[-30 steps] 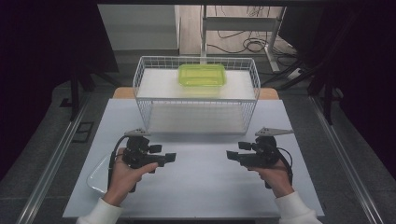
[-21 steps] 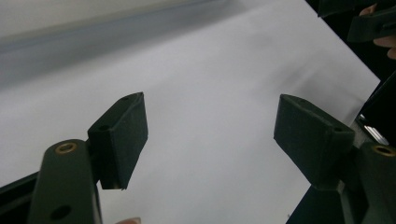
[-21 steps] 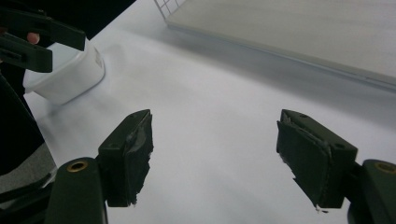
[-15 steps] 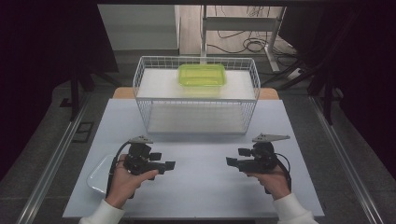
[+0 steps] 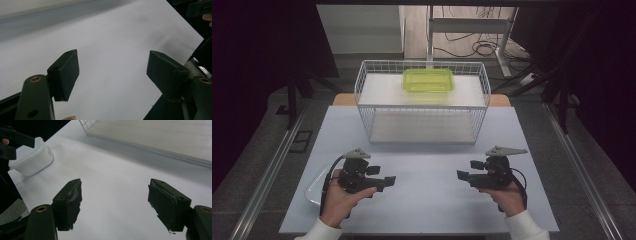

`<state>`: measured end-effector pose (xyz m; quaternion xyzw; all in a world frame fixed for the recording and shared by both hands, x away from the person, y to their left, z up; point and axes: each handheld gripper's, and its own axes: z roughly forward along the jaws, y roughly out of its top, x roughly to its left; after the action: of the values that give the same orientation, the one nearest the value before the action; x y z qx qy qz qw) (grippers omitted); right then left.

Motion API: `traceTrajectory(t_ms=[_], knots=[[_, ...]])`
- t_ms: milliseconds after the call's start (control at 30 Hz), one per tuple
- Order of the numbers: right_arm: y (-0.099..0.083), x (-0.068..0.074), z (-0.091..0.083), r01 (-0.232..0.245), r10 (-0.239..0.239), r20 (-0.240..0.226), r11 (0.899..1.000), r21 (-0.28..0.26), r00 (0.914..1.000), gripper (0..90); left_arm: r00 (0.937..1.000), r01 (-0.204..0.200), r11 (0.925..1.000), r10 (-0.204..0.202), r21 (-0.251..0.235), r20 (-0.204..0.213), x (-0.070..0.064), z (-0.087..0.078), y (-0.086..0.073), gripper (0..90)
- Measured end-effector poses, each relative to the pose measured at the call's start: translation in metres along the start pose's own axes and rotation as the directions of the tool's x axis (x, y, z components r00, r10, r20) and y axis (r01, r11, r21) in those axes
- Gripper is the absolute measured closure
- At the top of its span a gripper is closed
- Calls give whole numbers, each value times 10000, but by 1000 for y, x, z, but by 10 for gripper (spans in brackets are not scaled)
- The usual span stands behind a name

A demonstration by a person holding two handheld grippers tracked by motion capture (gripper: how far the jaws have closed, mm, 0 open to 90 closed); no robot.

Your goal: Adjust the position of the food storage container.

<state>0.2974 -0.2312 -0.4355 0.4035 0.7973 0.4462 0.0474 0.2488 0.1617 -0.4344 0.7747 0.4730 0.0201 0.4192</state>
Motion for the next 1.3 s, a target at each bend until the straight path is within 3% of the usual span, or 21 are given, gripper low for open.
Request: traceTrajectory(t_ms=[267, 667, 867, 967, 1067, 1300], knots=[[-2, -3, 3, -48, 48, 25, 9999, 104, 10000, 269, 9999, -25, 10000, 25, -14, -157, 7, -19, -4, 246], [-5, -3, 4, -40, 35, 202, 9997, 243, 9998, 269, 9934, 705, 9970, -732, -327, -881, 39, -63, -25, 249], [-6, -5, 8, 20, -31, 270, 9992, 391, 9996, 269, 9835, 1205, 9920, -1244, -373, -1312, 59, -81, -38, 274], [-7, -5, 8, 11, -20, 240, 9992, 397, 9997, 269, 9816, 1271, 9911, -1315, -405, -1386, 63, -89, -44, 308], [-7, -6, 8, 2, -12, 267, 9992, 398, 9996, 269, 9758, 1393, 9895, -1437, -381, -1648, 69, -95, -49, 327], [-8, -7, 9, 8, -22, 309, 9990, 457, 9995, 269, 9529, 1768, 9836, -1801, -353, -2441, 86, -104, -64, 473]])
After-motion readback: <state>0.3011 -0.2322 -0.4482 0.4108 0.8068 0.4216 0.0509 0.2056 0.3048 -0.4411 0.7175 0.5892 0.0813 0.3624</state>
